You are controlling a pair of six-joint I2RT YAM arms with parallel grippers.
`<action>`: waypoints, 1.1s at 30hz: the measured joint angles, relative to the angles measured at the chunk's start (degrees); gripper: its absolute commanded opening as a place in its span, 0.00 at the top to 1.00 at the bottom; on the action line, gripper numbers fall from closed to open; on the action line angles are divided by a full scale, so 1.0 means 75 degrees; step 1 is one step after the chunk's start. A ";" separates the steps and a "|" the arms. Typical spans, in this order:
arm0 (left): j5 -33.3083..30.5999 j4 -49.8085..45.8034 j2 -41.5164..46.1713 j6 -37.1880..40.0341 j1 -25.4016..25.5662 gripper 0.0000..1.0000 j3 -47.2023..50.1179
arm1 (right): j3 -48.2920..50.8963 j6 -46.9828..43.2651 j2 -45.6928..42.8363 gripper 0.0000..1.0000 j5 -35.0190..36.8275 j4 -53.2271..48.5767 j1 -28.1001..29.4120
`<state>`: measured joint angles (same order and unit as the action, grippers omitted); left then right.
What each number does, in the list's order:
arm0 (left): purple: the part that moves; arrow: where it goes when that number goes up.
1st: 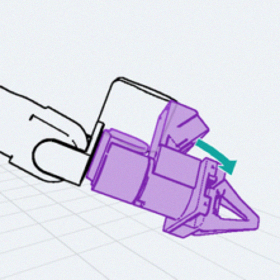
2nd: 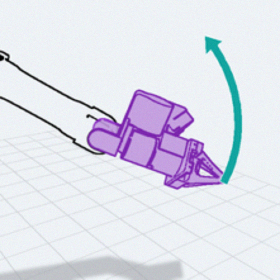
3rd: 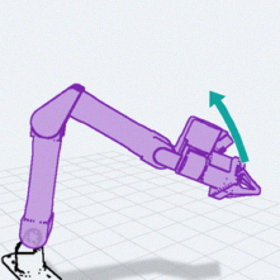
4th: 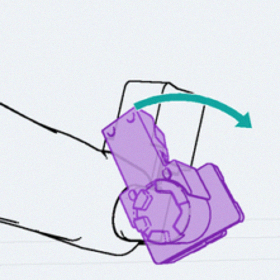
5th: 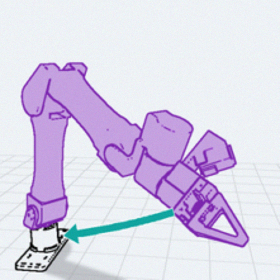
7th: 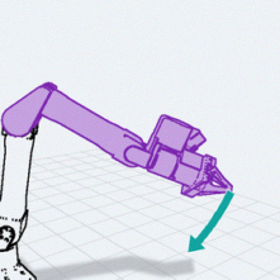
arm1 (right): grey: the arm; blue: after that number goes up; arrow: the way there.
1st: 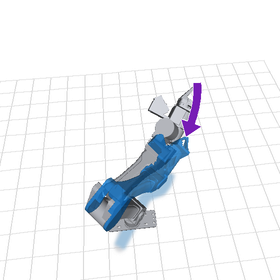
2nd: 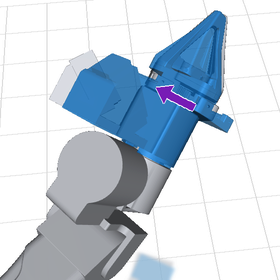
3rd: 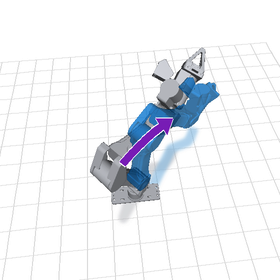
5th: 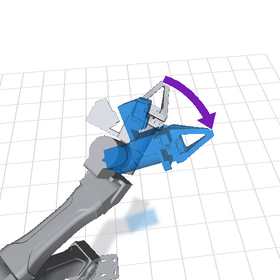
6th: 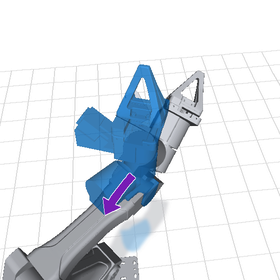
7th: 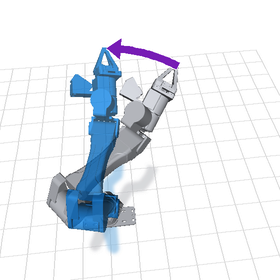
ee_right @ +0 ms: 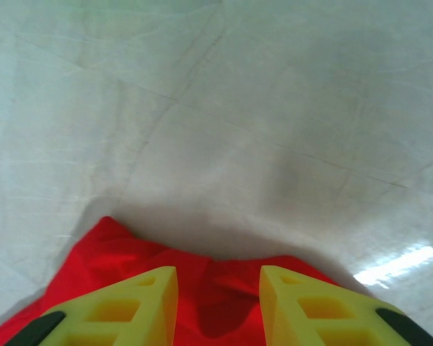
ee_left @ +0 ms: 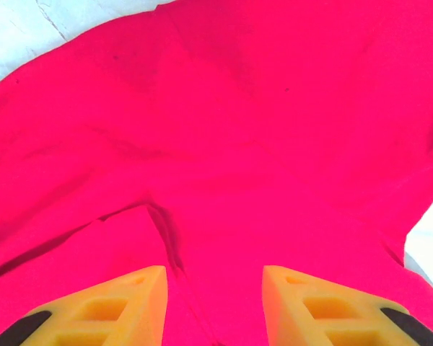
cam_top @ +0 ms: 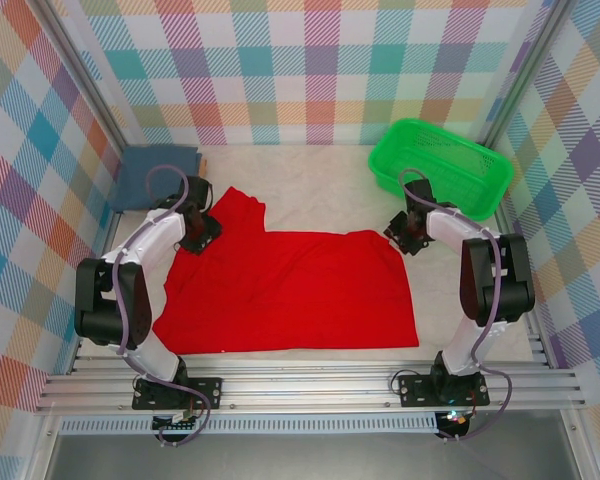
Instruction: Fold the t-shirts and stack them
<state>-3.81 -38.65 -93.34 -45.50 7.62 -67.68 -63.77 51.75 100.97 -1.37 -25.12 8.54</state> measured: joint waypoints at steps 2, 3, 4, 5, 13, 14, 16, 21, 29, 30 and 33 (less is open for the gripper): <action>0.0026 0.0006 0.0000 0.0029 0.0000 0.61 0.0003 | 0.0000 0.0099 0.0035 0.66 -0.0090 0.0114 0.0000; 0.0044 0.0006 0.0000 0.0047 0.0000 0.61 0.0003 | -0.0003 0.0160 0.0073 0.66 -0.0117 0.0169 0.0000; 0.0047 0.0006 0.0000 0.0050 0.0000 0.61 0.0006 | -0.0015 0.0210 0.0122 0.66 -0.0143 0.0210 0.0000; 0.0050 0.0009 0.0000 0.0050 0.0000 0.61 0.0009 | -0.0047 0.0236 0.0175 0.67 -0.0172 0.0219 0.0000; 0.0134 0.0009 -0.0003 0.0111 0.0000 0.63 0.0020 | -0.0277 0.0510 0.0466 0.91 -0.0309 0.0277 0.0009; 0.0137 0.0009 -0.0003 0.0137 0.0000 0.63 0.0020 | -0.0283 0.0519 0.0466 0.95 -0.0309 0.0265 0.0009; 0.0163 0.0006 -0.0006 0.0195 0.0000 0.64 0.0020 | -0.0361 0.0583 0.0472 1.00 -0.0268 0.0189 0.0009; 0.0160 -0.0003 -0.0006 0.0248 0.0000 0.65 0.0017 | -0.0833 0.0379 0.0510 1.00 0.0114 -0.0154 0.0009; 0.0157 -0.0023 -0.0032 0.0280 0.0000 0.65 -0.0012 | -0.1434 -0.0227 0.0510 1.00 0.0871 -0.0717 0.0009; 0.0157 -0.0020 -0.0050 0.0280 0.0000 0.65 -0.0012 | -0.1457 -0.0280 0.0510 1.00 0.0927 -0.0752 0.0009; 0.0157 -0.0023 -0.0108 0.0283 0.0000 0.64 -0.0012 | -0.1513 -0.0440 0.0536 0.72 0.1023 -0.0871 0.0009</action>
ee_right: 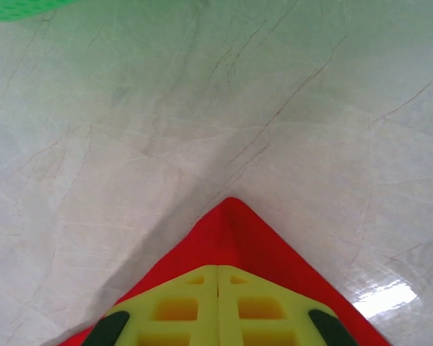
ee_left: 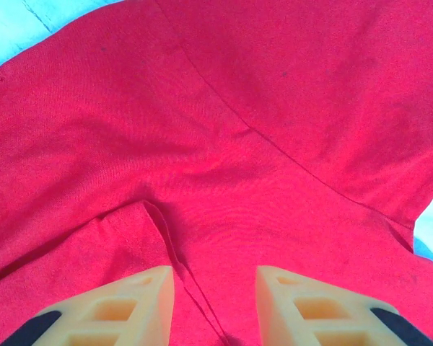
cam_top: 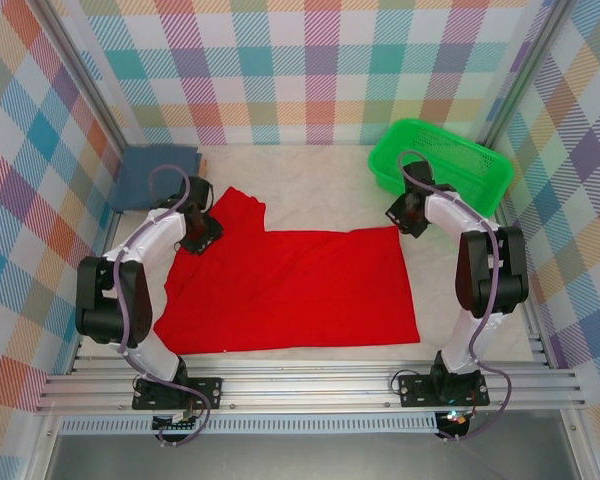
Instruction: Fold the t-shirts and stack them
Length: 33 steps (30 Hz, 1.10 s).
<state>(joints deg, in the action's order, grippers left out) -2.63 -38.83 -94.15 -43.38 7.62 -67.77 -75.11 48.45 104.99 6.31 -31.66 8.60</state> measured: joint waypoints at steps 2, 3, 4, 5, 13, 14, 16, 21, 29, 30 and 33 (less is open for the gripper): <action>0.0000 -0.0017 -0.0061 0.0035 0.0000 0.62 -0.0017 | -0.0248 -0.0137 0.0169 0.67 0.0061 -0.0213 0.0000; 0.0000 -0.0038 -0.0099 0.0058 0.0000 0.61 -0.0061 | -0.0391 -0.0204 0.0271 0.66 0.0096 -0.0318 0.0000; 0.0000 -0.0041 -0.0143 0.0087 0.0000 0.61 -0.0119 | -0.0539 -0.0254 0.0379 0.65 0.0140 -0.0396 0.0000; -0.0003 -0.0052 -0.0189 0.0122 0.0000 0.60 -0.0207 | -0.0600 -0.0309 0.0420 0.66 0.0219 -0.0423 0.0000; 0.0012 -0.0067 -0.0650 0.0224 -0.0169 0.56 -0.1189 | -0.0379 -0.0475 0.0181 0.71 0.0297 -0.0283 0.0052; 0.0017 -0.0029 -0.0793 0.0221 -0.0216 0.56 -0.1332 | -0.0341 -0.0475 0.0184 0.72 0.0256 -0.0195 0.0067; 0.0035 0.0020 -0.1084 0.0219 -0.0294 0.56 -0.1580 | -0.0309 -0.0475 0.0227 0.73 0.0181 -0.0026 0.0114; 0.0070 0.0029 -0.1953 0.0221 -0.0367 0.56 -0.2361 | -0.0554 -0.0539 0.0822 0.76 0.0096 0.0271 0.0166; 0.0213 0.0020 -0.2413 0.0221 -0.0373 0.56 -0.2804 | -0.0807 -0.0592 0.1507 0.76 0.0099 0.0076 0.0178; 0.0221 0.0026 -0.2413 0.0221 -0.0373 0.56 -0.2804 | -0.0874 -0.0595 0.1559 0.76 0.0099 -0.0003 0.0178; 0.0236 0.0026 -0.2413 0.0224 -0.0373 0.56 -0.2804 | -0.1084 -0.0656 0.1682 0.82 0.0102 -0.0131 0.0181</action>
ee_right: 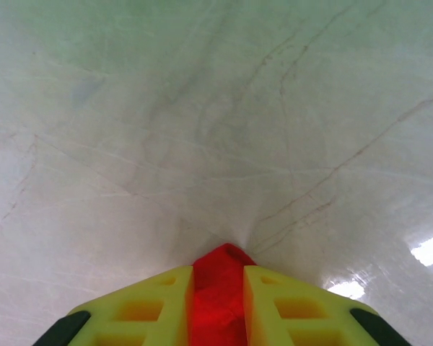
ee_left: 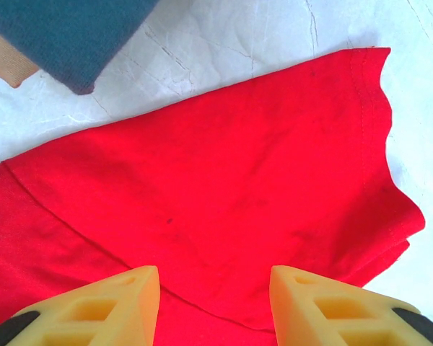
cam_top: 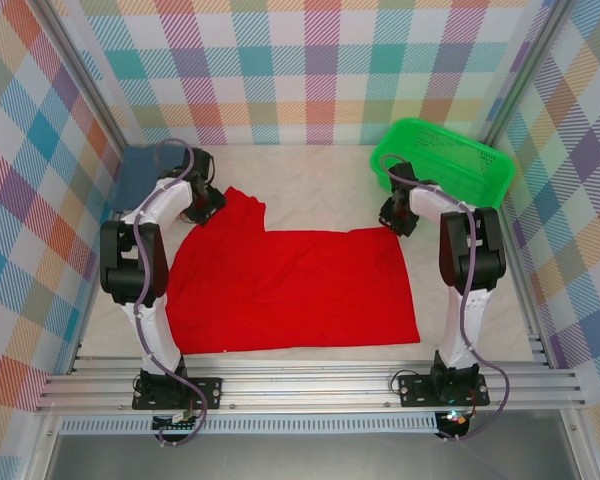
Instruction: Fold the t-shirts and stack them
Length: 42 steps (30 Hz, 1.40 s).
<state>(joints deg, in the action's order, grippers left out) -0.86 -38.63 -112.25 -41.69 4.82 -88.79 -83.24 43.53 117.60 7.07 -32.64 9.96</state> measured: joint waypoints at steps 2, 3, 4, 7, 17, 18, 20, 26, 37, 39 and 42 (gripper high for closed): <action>0.0000 -0.0003 0.0000 0.0003 0.0000 0.56 0.0000 | -0.0105 -0.0096 0.0032 0.89 0.0006 -0.0055 -0.0003; -0.0003 -0.0003 0.0000 0.0017 0.0000 0.56 0.0000 | -0.0195 -0.0146 0.0073 0.94 0.0012 -0.0099 -0.0003; -0.0003 -0.0006 0.0000 0.0035 0.0000 0.57 0.0000 | -0.0286 -0.0187 0.0125 1.00 0.0020 -0.0128 0.0000; -0.0006 -0.0035 0.0000 0.0108 0.0000 0.57 -0.0038 | -0.0472 -0.0265 0.0262 1.00 0.0067 -0.0207 0.0015; -0.0003 -0.0087 -0.0128 0.0230 -0.0017 0.54 -0.0487 | -0.0799 -0.0539 0.0312 0.78 0.0152 -0.0458 0.0035; -0.0003 -0.0119 -0.0219 0.0286 -0.0017 0.54 -0.0635 | -0.0793 -0.0533 0.0312 0.77 0.0152 -0.0475 0.0047; -0.0003 -0.0160 -0.0434 0.0344 -0.0020 0.52 -0.0962 | -0.0729 -0.0530 0.0294 0.75 0.0169 -0.0463 0.0090; -0.0181 0.0271 -0.1346 0.0583 0.0000 0.49 -0.1915 | -0.0609 -0.0493 0.0286 0.73 0.0201 -0.0493 0.0160; -0.0236 0.0609 -0.3716 0.1081 0.0041 0.49 -0.4319 | -0.0746 -0.0455 0.0487 1.00 0.0323 -0.0519 0.0178; -0.0230 0.0603 -0.3908 0.1131 0.0047 0.51 -0.4479 | -0.0752 -0.0498 0.0487 1.00 0.0341 -0.0519 0.0187; -0.0224 0.0560 -0.4223 0.1230 0.0058 0.55 -0.4841 | -0.0755 -0.0498 0.0487 1.00 0.0358 -0.0522 0.0204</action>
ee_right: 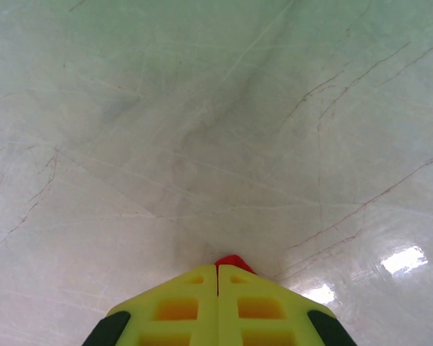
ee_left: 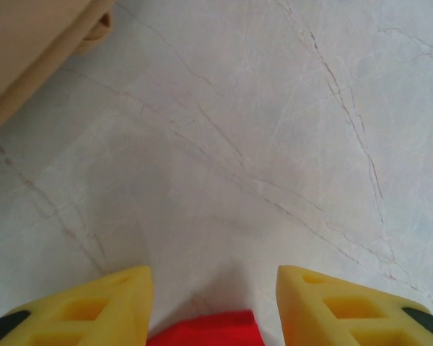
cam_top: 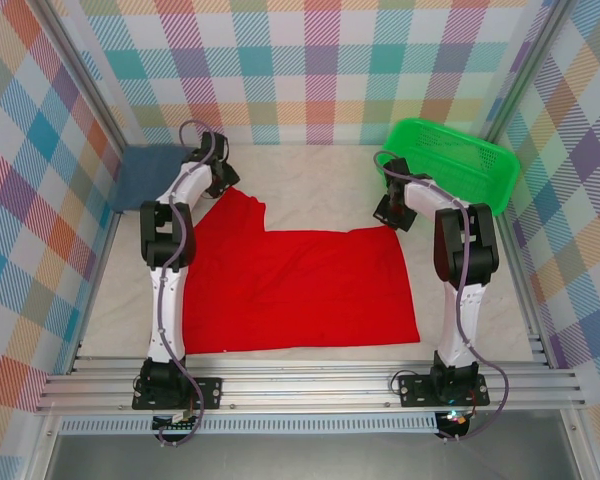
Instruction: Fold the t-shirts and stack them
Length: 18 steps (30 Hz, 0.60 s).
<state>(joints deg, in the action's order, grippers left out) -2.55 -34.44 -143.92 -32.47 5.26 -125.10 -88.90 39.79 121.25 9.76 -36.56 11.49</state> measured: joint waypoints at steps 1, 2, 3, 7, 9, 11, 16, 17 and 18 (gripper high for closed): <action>-0.0017 -0.0117 -0.0093 0.0064 0.0017 0.57 -0.0154 | -0.0006 0.0000 0.0000 1.00 0.0015 0.0000 0.0003; -0.0003 -0.0207 -0.0128 0.0105 0.0023 0.59 -0.0271 | -0.0006 0.0000 0.0000 1.00 0.0017 0.0000 0.0015; 0.0012 -0.0204 -0.0166 0.0134 0.0029 0.61 -0.0347 | -0.0006 0.0000 0.0000 1.00 0.0020 0.0000 0.0020; 0.0017 -0.0262 -0.0251 0.0312 0.0128 0.65 -0.0458 | -0.0015 0.0000 0.0000 1.00 0.0020 -0.0009 0.0032; -0.0009 -0.0350 -0.0254 0.0370 0.0187 0.61 -0.0458 | -0.0029 0.0000 0.0006 1.00 0.0017 -0.0035 0.0032; -0.0128 -0.0405 -0.0254 0.0449 0.0259 0.60 -0.0458 | -0.0073 0.0000 0.0026 1.00 0.0020 -0.0085 0.0032; -0.0463 -0.0656 -0.0254 0.0565 0.0338 0.70 -0.0522 | -0.0093 0.0000 0.0029 1.00 0.0017 -0.0122 0.0032; -0.0527 -0.0819 -0.0256 0.0577 0.0347 0.72 -0.0568 | -0.0102 0.0003 0.0032 1.00 0.0015 -0.0134 0.0032; -0.0577 -0.0956 -0.0262 0.0600 0.0347 0.74 -0.0606 | -0.0108 0.0003 0.0035 1.00 0.0015 -0.0146 0.0032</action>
<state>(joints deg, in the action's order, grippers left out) -6.87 -41.60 -145.88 -27.97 7.86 -129.64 -89.71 39.81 121.51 9.87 -37.65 11.73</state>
